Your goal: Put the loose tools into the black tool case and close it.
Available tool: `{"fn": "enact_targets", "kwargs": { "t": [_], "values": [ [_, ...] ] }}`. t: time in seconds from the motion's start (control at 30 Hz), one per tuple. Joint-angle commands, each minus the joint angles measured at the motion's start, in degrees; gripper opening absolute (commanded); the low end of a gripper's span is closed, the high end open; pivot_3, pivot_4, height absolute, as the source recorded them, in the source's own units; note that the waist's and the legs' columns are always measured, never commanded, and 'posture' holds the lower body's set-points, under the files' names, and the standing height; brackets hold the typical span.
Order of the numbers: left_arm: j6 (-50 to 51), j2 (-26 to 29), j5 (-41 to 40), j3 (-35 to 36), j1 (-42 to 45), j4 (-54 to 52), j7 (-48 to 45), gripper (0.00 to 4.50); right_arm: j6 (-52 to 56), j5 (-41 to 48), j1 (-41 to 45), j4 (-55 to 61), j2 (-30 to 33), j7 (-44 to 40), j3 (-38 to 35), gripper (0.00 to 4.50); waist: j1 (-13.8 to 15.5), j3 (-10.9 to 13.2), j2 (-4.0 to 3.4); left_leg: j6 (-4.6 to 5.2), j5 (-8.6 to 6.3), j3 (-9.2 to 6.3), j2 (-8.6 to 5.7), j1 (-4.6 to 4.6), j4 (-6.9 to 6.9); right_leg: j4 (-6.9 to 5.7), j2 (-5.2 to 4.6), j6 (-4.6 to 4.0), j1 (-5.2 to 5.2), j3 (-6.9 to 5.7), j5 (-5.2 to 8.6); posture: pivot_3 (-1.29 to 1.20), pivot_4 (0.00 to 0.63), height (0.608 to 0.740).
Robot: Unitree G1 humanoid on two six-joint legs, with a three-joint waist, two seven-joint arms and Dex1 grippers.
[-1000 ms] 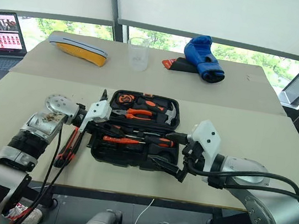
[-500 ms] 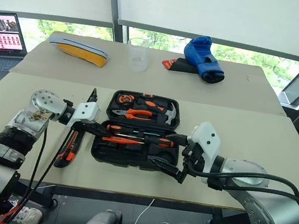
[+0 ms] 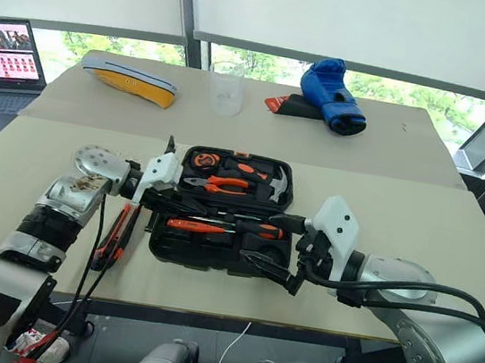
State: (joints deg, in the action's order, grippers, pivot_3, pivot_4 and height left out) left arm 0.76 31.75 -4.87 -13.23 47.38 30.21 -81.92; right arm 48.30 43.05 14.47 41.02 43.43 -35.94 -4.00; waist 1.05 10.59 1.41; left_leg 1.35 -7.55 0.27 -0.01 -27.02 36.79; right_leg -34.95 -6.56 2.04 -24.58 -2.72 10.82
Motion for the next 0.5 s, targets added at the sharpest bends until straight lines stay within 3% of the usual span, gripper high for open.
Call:
{"fn": "enact_targets", "kwargs": {
  "t": [0.03, 0.5],
  "values": [
    [-3.94, 1.21, 3.04, -1.82, 0.27, 1.26, -0.10, 0.09, -1.13, 0.03, 0.17, 1.21, 0.06, 0.36, -1.17, 4.50, -0.08, 0.00, 0.00, 0.04, 0.03, 0.00, 0.00, 0.00, 0.00, 0.00, 0.01, 0.00, 0.00, 0.01, 0.00, 0.00, 0.150, 0.740],
    [-9.39, 6.64, 5.20, -3.54, -3.72, 3.36, -3.66, 0.09, -1.61, -0.25, -1.20, 1.27, -0.30, 1.23, -1.11, 4.50, -0.32, -0.03, -0.04, -0.07, -0.04, -0.02, 0.11, 0.23, -0.01, 0.02, -0.03, -0.02, 0.18, 0.03, 0.01, 0.00, 0.150, 0.740]
  ]
}}
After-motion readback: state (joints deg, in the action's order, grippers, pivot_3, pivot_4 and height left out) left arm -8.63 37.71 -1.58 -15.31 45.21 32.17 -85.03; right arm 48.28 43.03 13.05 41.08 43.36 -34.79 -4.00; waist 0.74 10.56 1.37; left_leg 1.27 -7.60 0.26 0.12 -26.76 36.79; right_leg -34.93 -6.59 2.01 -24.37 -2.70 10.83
